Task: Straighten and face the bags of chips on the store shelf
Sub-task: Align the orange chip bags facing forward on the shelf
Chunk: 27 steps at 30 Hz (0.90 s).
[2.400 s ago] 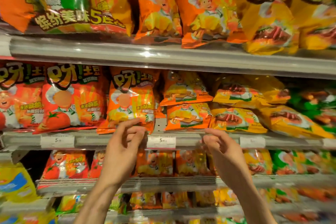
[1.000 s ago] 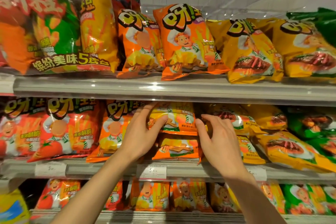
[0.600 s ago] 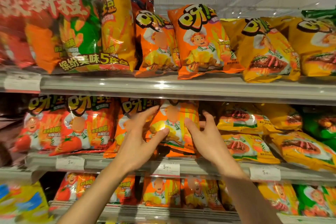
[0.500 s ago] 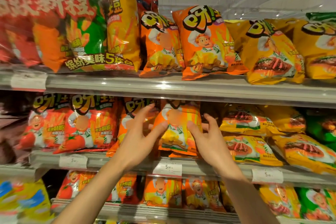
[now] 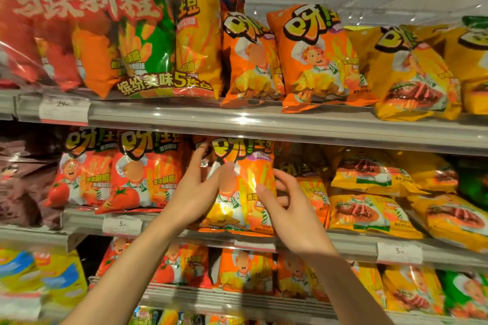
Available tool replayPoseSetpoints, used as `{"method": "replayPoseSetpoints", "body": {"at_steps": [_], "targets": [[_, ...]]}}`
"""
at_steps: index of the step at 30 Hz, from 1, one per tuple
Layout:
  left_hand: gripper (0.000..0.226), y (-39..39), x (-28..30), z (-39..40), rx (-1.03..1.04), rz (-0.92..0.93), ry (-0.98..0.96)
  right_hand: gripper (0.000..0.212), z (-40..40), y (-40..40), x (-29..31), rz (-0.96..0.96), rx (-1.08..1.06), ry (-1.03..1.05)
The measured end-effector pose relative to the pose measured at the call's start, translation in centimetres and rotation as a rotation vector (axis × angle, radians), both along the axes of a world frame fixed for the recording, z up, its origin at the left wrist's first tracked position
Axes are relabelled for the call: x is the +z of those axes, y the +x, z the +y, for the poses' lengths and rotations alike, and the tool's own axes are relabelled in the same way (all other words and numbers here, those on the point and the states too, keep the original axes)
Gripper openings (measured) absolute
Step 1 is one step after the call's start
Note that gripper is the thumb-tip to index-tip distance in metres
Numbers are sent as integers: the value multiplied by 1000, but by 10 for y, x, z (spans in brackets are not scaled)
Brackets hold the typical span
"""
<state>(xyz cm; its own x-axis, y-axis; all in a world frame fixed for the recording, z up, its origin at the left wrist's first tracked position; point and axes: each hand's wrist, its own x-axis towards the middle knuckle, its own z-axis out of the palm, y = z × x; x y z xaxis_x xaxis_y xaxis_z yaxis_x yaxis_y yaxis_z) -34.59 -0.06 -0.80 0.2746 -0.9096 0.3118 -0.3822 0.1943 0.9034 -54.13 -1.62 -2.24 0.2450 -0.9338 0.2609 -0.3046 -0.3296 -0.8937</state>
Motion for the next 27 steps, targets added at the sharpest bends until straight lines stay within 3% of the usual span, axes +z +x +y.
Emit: {"method": "replayPoseSetpoints", "body": {"at_steps": [3,6,8,10,13,16,20,27], "targets": [[86,15,-4,3,0,22,4,51,-17,-3,10,99,-117,-83],[82,23,-6,6,5,38,-2,63,-55,-7,17,584,-381,-237],[81,25,-5,7,8,57,-4,77,-75,-5,17,847,-401,-112],[81,25,-4,8,11,52,0,92,-87,-3,16,943,-359,57],[82,27,-3,8,6,53,7,99,-96,2,11,966,-315,165],[83,28,-2,9,6,44,13,85,-97,1,6,940,-365,89],[83,29,-2,9,-4,44,20,53,-91,-5,6,754,-425,-16],[81,32,0,9,3,65,5,45,-83,-4,1,480,-533,-220]]}}
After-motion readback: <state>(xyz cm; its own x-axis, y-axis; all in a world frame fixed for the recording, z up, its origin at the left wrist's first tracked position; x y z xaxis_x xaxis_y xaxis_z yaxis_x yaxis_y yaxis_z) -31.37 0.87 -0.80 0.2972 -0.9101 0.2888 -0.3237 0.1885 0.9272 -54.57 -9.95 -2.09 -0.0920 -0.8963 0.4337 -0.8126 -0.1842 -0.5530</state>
